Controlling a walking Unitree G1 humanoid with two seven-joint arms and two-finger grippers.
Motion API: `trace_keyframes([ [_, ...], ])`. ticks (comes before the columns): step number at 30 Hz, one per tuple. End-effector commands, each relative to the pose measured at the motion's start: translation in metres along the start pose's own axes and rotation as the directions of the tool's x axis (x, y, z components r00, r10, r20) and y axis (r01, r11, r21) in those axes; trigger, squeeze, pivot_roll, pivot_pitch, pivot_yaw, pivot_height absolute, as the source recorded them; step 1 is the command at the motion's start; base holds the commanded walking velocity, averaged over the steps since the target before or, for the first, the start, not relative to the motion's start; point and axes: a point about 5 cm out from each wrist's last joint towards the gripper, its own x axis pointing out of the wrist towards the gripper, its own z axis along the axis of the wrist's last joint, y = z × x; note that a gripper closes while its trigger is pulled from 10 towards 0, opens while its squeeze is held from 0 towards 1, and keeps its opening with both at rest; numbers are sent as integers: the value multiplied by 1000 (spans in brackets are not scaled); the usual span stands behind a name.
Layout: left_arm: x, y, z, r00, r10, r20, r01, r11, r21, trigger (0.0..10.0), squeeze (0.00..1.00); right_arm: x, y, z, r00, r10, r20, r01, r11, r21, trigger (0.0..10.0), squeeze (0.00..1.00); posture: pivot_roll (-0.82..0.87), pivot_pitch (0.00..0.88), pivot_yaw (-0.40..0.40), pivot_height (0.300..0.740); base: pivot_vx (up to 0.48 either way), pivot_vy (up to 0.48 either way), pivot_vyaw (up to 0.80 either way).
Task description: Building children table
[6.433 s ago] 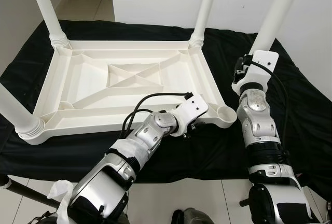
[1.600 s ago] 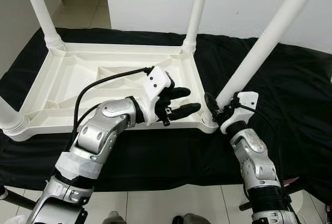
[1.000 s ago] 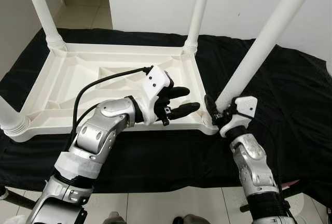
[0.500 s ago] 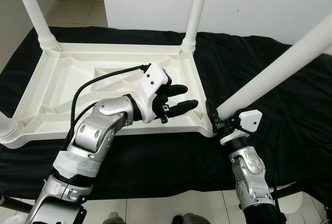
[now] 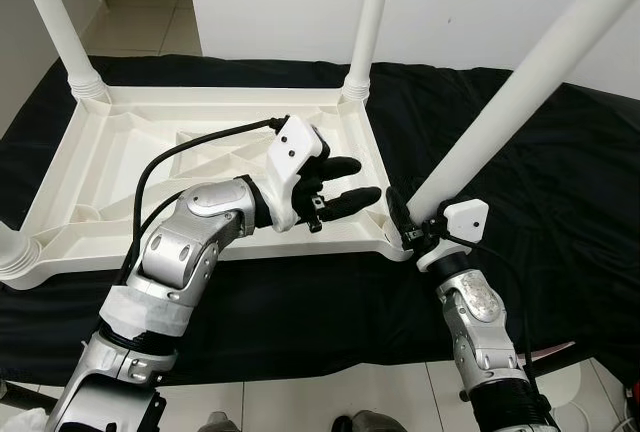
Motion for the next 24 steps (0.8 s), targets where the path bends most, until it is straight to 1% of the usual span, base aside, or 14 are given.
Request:
trace_keyframes([
  [1, 1, 2, 2, 1000, 24, -9, -23, 1000, 14, 10000, 0, -22, 1, -44, 964, -3, -266, 16, 999, 47, 10000, 0, 46, 41, -18, 740, 0, 0, 0],
  [2, 2, 3, 3, 1000, 23, -6, -23, 1000, 16, 10000, 0, -15, 1, -41, 950, 65, -306, -56, 998, 37, 10000, 0, 46, 44, -20, 740, 0, 0, 0],
  [4, 2, 3, 3, 1000, 23, -6, -23, 1000, 16, 10000, 0, -15, 1, -41, 950, 65, -306, -56, 998, 37, 10000, 0, 46, 44, -20, 740, 0, 0, 0],
  [6, 2, 3, 4, 1000, 23, -3, -23, 1000, 16, 10000, 0, -12, -2, -39, 936, 101, -336, -89, 995, 52, 10000, 0, 48, 44, -21, 740, 0, 0, 0],
  [11, 2, 3, 4, 1000, 25, -2, -25, 1000, 17, 10000, 0, -11, -4, -39, 928, 113, -355, -99, 993, 57, 10000, 0, 49, 45, -22, 740, 0, 0, 0],
  [13, 2, 3, 4, 1000, 26, -2, -26, 1000, 17, 10000, 0, -10, -8, -39, 921, 113, -374, -93, 993, 71, 10000, 0, 48, 45, -20, 740, 0, 0, 0],
  [15, 1, 3, 4, 1000, 25, -2, -25, 1000, 16, 10000, 0, -10, -12, -38, 914, 116, -388, -81, 991, 107, 10000, 0, 48, 44, -20, 740, 0, 0, 0],
  [16, 1, 3, 4, 1000, 25, -2, -25, 1000, 16, 10000, 0, -10, -12, -38, 914, 116, -388, -81, 991, 107, 10000, 0, 48, 44, -20, 740, 0, 0, 0],
  [18, 1, 4, 4, 1000, 26, -4, -26, 1000, 17, 10000, 0, -11, -15, -40, 912, 103, -398, -34, 984, 177, 10000, 0, 48, 46, -20, 740, 0, 0, 0],
  [19, 1, 4, 4, 1000, 26, -4, -26, 1000, 17, 10000, 0, -12, -17, -42, 911, 89, -403, -13, 982, 190, 10000, 0, 49, 45, -20, 740, 0, 0, 0],
  [21, 1, 4, 5, 1000, 26, -4, -26, 1000, 18, 10000, 0, -12, -19, -42, 910, 80, -406, 1, 981, 195, 10000, 0, 49, 45, -20, 740, 0, 0, 0],
  [22, 1, 4, 4, 1000, 26, -4, -26, 999, 18, 10000, 0, -13, -20, -44, 910, 61, -411, 25, 979, 202, 10000, 0, 49, 44, -20, 740, 0, 0, 0],
  [24, 1, 4, 4, 1000, 26, -4, -26, 999, 19, 10000, 0, -14, -21, -46, 910, 47, -411, 37, 980, 194, 10000, 0, 49, 44, -20, 740, 0, 0, 0],
])
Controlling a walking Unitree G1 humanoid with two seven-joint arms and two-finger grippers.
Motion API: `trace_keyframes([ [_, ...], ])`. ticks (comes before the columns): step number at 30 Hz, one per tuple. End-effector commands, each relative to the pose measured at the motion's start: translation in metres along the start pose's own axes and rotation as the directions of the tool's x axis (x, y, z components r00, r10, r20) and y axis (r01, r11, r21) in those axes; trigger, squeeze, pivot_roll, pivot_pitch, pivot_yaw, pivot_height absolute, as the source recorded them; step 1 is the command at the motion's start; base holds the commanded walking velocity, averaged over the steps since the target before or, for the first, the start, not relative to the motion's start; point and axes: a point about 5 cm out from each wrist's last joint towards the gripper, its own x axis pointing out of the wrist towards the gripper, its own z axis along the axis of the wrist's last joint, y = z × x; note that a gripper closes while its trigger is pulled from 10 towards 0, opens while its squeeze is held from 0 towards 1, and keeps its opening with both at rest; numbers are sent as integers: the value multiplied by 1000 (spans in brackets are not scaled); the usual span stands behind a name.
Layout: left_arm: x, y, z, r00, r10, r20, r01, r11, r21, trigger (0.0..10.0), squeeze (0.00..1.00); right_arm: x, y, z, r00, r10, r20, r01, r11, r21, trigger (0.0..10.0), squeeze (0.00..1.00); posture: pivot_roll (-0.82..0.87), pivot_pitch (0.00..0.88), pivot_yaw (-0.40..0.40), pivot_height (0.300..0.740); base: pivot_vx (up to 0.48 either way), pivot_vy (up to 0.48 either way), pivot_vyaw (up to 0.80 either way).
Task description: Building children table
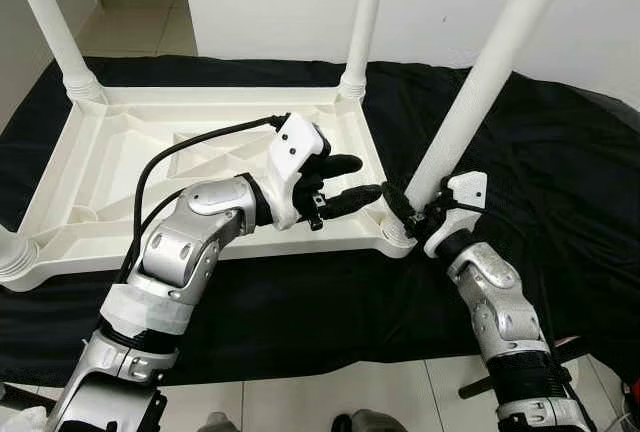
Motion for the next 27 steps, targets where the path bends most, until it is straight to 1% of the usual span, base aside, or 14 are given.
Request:
trace_keyframes([
  [1, 0, 4, 3, 1000, 27, -6, -27, 1000, 15, 10000, 0, -23, -9, -59, 955, -95, -280, 128, 987, 99, 10000, 0, 49, 43, -18, 740, 0, 0, 0],
  [3, 0, 4, 3, 1000, 26, -6, -26, 1000, 15, 10000, 0, -23, -8, -60, 955, -102, -279, 135, 986, 101, 10000, 0, 50, 44, -18, 740, 0, 0, 0],
  [5, 0, 4, 3, 1000, 22, -8, -22, 1000, 16, 10000, 0, -20, 2, -51, 974, -63, -219, 74, 996, 40, 10000, 0, 46, 42, -14, 740, 0, 0, 0],
  [7, 1, 4, 3, 1000, 21, -8, -21, 1000, 17, 10000, 0, -19, 5, -47, 979, -45, -201, 47, 999, 6, 10000, 0, 45, 42, -14, 740, 0, 0, 0],
  [8, 1, 4, 3, 1000, 21, -8, -21, 1000, 17, 10000, 0, -19, 5, -47, 979, -45, -201, 47, 999, 6, 10000, 0, 45, 42, -14, 740, 0, 0, 0],
  [10, 1, 4, 3, 1000, 20, -8, -20, 1000, 17, 10000, 0, -18, 10, -42, 982, -15, -187, -1, 997, -82, 10000, 0, 42, 42, -14, 740, 0, 0, 0],
  [12, 1, 4, 3, 1000, 20, -9, -20, 1000, 18, 10000, 0, -19, 11, -44, 981, -4, -196, -14, 996, -89, 10000, 0, 42, 42, -15, 740, 0, 0, 0],
  [14, 2, 4, 3, 1000, 21, -8, -21, 1000, 19, 10000, 0, -22, 11, -52, 973, 0, -232, -26, 994, -109, 10000, 0, 45, 41, -19, 740, 0, 0, 0],
  [17, 1, 5, 4, 1000, 24, -6, -24, 1000, 20, 10000, 0, -28, 11, -60, 968, 6, -250, -38, 991, -126, 10000, 0, 49, 39, -22, 740, 0, 0, 0],
  [21, 1, 5, 4, 1000, 26, -5, -26, 999, 21, 10000, 0, -30, 12, -64, 967, 11, -256, -49, 989, -141, 10000, 0, 49, 39, -22, 740, 0, 0, 0],
  [22, 0, 5, 4, 1000, 28, -5, -28, 999, 21, 10000, 0, -32, 13, -67, 965, 16, -261, -60, 985, -162, 10000, 0, 50, 39, -22, 740, 0, 0, 0],
  [24, 0, 5, 4, 1000, 29, -5, -29, 999, 22, 10000, 0, -34, 15, -70, 964, 20, -266, -66, 983, -169, 10000, 0, 49, 41, -20, 740, 0, 0, 0],
  [25, 0, 5, 4, 1000, 30, -5, -30, 999, 22, 10000, 0, -37, 16, -75, 962, 21, -273, -67, 985, -162, 10000, 0, 50, 38, -20, 740, 0, 0, 0],
  [27, 0, 6, 4, 1000, 30, -4, -30, 999, 22, 10000, 0, -37, 16, -75, 963, 17, -269, -59, 987, -148, 10000, 0, 53, 40, -20, 740, 0, 0, 0],
])
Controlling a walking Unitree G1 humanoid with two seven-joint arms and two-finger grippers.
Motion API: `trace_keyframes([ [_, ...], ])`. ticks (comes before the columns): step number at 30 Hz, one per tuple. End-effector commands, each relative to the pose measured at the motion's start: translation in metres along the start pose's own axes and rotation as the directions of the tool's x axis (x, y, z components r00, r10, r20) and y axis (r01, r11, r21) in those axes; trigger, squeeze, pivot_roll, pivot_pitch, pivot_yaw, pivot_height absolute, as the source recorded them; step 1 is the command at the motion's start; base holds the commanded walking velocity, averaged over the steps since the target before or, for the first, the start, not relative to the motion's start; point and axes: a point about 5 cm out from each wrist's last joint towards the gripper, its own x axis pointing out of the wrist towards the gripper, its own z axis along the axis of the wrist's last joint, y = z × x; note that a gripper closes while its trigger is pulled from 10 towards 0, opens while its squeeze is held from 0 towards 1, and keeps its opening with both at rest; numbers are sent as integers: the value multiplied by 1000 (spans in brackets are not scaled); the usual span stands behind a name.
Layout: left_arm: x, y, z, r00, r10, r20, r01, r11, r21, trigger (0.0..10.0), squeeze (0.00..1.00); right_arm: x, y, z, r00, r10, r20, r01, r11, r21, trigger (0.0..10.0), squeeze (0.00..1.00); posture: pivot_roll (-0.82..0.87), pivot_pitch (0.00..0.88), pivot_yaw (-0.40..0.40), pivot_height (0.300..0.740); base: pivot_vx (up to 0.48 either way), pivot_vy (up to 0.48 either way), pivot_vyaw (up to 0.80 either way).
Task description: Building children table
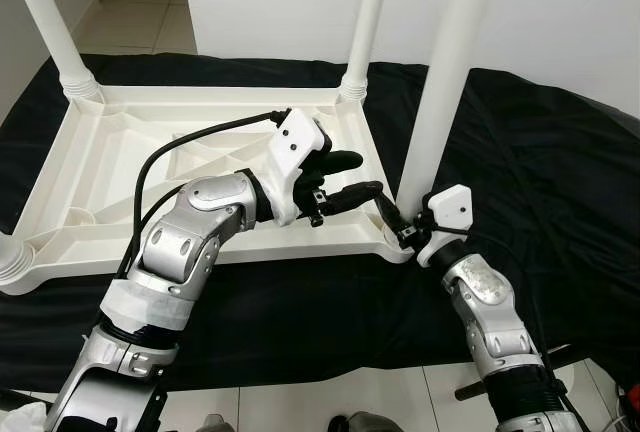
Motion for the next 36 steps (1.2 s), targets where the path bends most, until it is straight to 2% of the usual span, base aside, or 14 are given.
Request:
trace_keyframes([
  [1, 0, 3, 1, 1000, 25, -6, -25, 1000, 11, 10000, 0, -32, 15, -62, 953, 25, -302, 7, 994, 105, 10000, 0, 51, 41, -17, 740, 0, 0, 0],
  [9, -1, 3, 2, 1000, 25, -7, -25, 1000, 12, 10000, 0, -33, 15, -62, 960, 14, -281, 25, 991, 134, 10000, 0, 52, 41, -14, 740, 0, 0, 0],
  [10, -1, 3, 2, 1000, 24, -7, -24, 1000, 12, 10000, 0, -34, 14, -63, 963, -7, -270, 63, 978, 199, 10000, 0, 53, 41, -14, 740, 0, 0, 0],
  [11, -1, 3, 2, 1000, 24, -7, -24, 1000, 12, 10000, 0, -34, 14, -63, 963, -7, -270, 63, 978, 199, 10000, 0, 53, 41, -14, 740, 0, 0, 0],
  [12, -1, 3, 2, 1000, 23, -8, -23, 1000, 12, 10000, 0, -36, 12, -67, 961, -39, -274, 121, 949, 290, 10000, 0, 52, 42, -13, 740, 0, 0, 0],
  [15, -1, 3, 2, 1000, 23, -8, -23, 1000, 12, 10000, 0, -36, 12, -67, 961, -39, -274, 121, 949, 290, 10000, 0, 52, 42, -13, 740, 0, 0, 0],
  [16, -1, 3, 2, 1000, 22, -9, -22, 1000, 13, 10000, 0, -38, 11, -70, 957, -63, -282, 165, 921, 353, 10000, 0, 50, 42, -10, 740, 0, 0, 0],
  [18, -1, 3, 2, 1000, 22, -9, -22, 1000, 13, 10000, 0, -38, 11, -70, 957, -63, -282, 165, 921, 353, 10000, 0, 50, 42, -10, 740, 0, 0, 0],
  [19, -1, 3, 2, 1000, 20, -9, -20, 1000, 13, 10000, 0, -40, 10, -75, 948, -87, -305, 206, 899, 385, 10000, 0, 49, 40, -11, 740, 0, 0, 0],
  [29, 0, 3, 2, 1000, 19, -8, -19, 1000, 16, 10000, 0, -39, 6, -78, 940, -112, -322, 238, 892, 385, 10000, 0, 51, 34, -11, 740, 0, 0, 0],
  [31, 0, 3, 2, 1000, 18, -8, -18, 1000, 16, 10000, 0, -33, 4, -66, 961, -112, -252, 200, 911, 359, 10000, 0, 50, 32, -11, 740, 0, 0, 0],
  [32, 0, 3, 2, 1000, 18, -8, -18, 1000, 16, 10000, 0, -33, 4, -66, 961, -112, -252, 200, 911, 359, 10000, 0, 50, 32, -11, 740, 0, 0, 0],
  [34, 0, 3, 2, 1000, 16, -9, -16, 1000, 11, 10000, 0, -26, 1, -42, 987, -110, -120, 146, 924, 353, 10000, 0, 51, 31, -11, 740, 0, 0, 0],
  [36, 0, 3, 2, 1000, 15, -9, -15, 1000, 9, 10000, 0, -24, -1, -33, 991, -109, -74, 129, 926, 354, 10000, 0, 51, 31, -11, 740, 0, 0, 0],
])
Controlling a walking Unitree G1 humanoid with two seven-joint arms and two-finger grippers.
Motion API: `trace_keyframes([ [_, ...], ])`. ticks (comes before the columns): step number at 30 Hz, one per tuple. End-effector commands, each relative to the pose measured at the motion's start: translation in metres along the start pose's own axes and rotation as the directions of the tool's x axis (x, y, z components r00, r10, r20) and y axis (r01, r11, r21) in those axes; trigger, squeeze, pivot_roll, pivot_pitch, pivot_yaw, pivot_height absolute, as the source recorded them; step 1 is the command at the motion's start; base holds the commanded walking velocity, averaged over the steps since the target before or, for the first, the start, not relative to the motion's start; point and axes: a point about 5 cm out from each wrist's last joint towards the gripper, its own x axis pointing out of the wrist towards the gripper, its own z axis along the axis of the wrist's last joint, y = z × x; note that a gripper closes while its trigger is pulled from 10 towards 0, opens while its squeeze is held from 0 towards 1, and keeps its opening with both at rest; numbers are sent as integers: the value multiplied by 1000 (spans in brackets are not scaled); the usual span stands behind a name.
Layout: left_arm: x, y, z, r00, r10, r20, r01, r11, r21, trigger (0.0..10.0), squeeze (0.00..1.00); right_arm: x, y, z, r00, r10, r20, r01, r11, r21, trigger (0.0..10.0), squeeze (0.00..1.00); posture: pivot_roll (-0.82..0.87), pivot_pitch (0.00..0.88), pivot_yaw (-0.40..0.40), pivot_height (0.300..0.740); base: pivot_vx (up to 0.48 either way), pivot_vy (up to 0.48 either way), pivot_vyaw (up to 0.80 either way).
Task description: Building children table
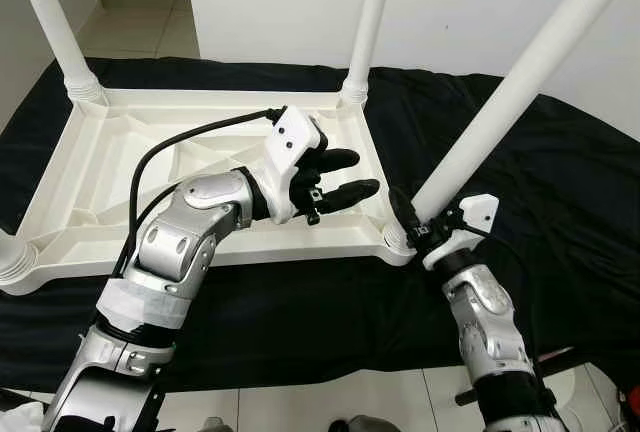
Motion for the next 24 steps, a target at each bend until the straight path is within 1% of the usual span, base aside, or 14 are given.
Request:
trace_keyframes([
  [1, 2, 1, 0, 1000, 6, -7, -6, 1000, 0, 10000, 0, -14, 1, -25, 991, -10, -136, 21, 997, 77, 10000, 0, 50, 31, -11, 740, 0, 0, 0],
  [2, 2, 1, 0, 1000, 6, -7, -6, 1000, 0, 10000, 0, -14, 1, -25, 991, -10, -136, 21, 997, 77, 10000, 0, 50, 31, -11, 740, 0, 0, 0],
  [3, 1, 1, 0, 1000, 3, -8, -3, 1000, -6, 10000, 78, -7, 2, -11, 996, 8, -93, -1, 997, 73, 10000, 0, 48, 28, -10, 740, 0, 0, 0],
  [4, 1, 1, 0, 1000, 2, -8, -3, 1000, -7, 10000, 78, -6, 2, -7, 996, 13, -83, -7, 997, 71, 10000, 0, 48, 28, -10, 740, 0, 0, 0],
  [5, 1, 0, 1, 1000, -9, 0, 9, 1000, -20, 10000, 1000, -1, 2, 3, 997, 34, -66, -30, 997, 66, 10000, 0, 47, 25, -11, 740, 0, 0, 0],
  [8, 1, -1, 2, 1000, -27, 14, 28, 999, -44, 10000, 1000, 5, 3, 17, 997, 67, -49, -64, 996, 55, 10000, 0, 47, 25, -11, 740, 0, 0, 0],
  [10, 1, -1, 2, 999, -33, 15, 34, 998, -45, 10000, 1000, 10, 2, 28, 995, 91, -36, -90, 996, 25, 10000, 0, 43, 18, -13, 740, 0, 0, 0],
  [12, 2, -2, 2, 999, -35, 15, 35, 999, -41, 10000, 1000, 15, 1, 43, 993, 120, -11, -120, 992, 27, 10000, 0, 40, 14, -13, 740, 0, 0, 0],
  [13, 2, -2, 2, 999, -35, 15, 35, 999, -41, 10000, 1000, 15, 1, 43, 993, 120, -11, -120, 992, 27, 10000, 0, 40, 14, -13, 740, 0, 0, 0],
  [15, 3, -2, 2, 999, -38, 15, 39, 999, -36, 10000, 1000, 20, 1, 59, 986, 164, 14, -164, 986, 0, 10000, 0, 36, 10, -14, 740, 0, 0, 0],
  [18, 3, -2, 2, 999, -40, 15, 40, 999, -34, 10000, 1000, 22, 2, 65, 983, 181, 17, -181, 983, -17, 10000, 0, 36, 10, -14, 740, 0, 0, 0],
  [21, 3, -2, 3, 999, -41, 18, 42, 999, -35, 10000, 1000, 24, 1, 75, 980, 194, 45, -193, 981, -21, 10000, 0, 39, 12, -19, 740, 0, 0, 0],
  [23, 2, -1, 4, 999, -36, 19, 37, 999, -34, 10000, 1000, 27, 2, 85, 976, 203, 73, -204, 979, -2, 10000, 0, 42, 13, -21, 740, 0, 0, 0],
  [24, 2, -1, 4, 999, -36, 19, 37, 999, -34, 10000, 1000, 27, 2, 85, 976, 203, 73, -204, 979, -2, 10000, 0, 42, 13, -21, 740, 0, 0, 0],
])
